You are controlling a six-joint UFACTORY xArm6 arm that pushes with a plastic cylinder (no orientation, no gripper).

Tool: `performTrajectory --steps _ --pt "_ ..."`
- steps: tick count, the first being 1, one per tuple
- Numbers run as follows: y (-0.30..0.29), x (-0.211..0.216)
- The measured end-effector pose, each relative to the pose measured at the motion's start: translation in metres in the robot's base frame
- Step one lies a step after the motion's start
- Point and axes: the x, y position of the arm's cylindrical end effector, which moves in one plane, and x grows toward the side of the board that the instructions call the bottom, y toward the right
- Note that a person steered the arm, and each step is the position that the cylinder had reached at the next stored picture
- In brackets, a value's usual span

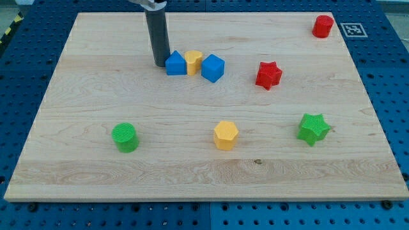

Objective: Push the green circle towards the center left

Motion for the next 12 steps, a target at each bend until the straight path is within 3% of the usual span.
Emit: performTrajectory --steps 4,9,10,12 --pt "0.013 0.124" --pt "0.013 0.170" --pt "0.000 0.193" --pt "-0.070 0.197"
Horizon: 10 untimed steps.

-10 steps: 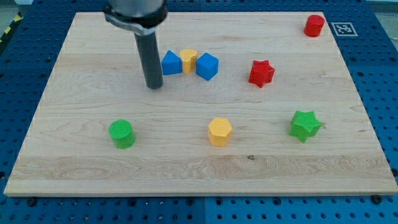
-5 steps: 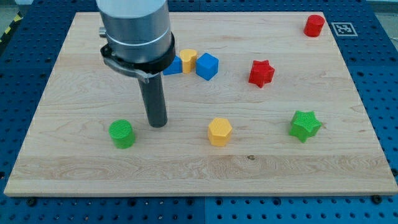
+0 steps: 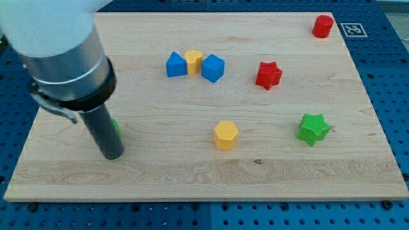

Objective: Push the green circle towards the center left

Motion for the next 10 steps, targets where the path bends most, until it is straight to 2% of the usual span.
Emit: performTrajectory --steps 2,4,8,10 --pt "-0.031 -0.006" --pt "-0.003 -0.014" --pt "0.016 -0.025" --pt "-0.001 -0.043"
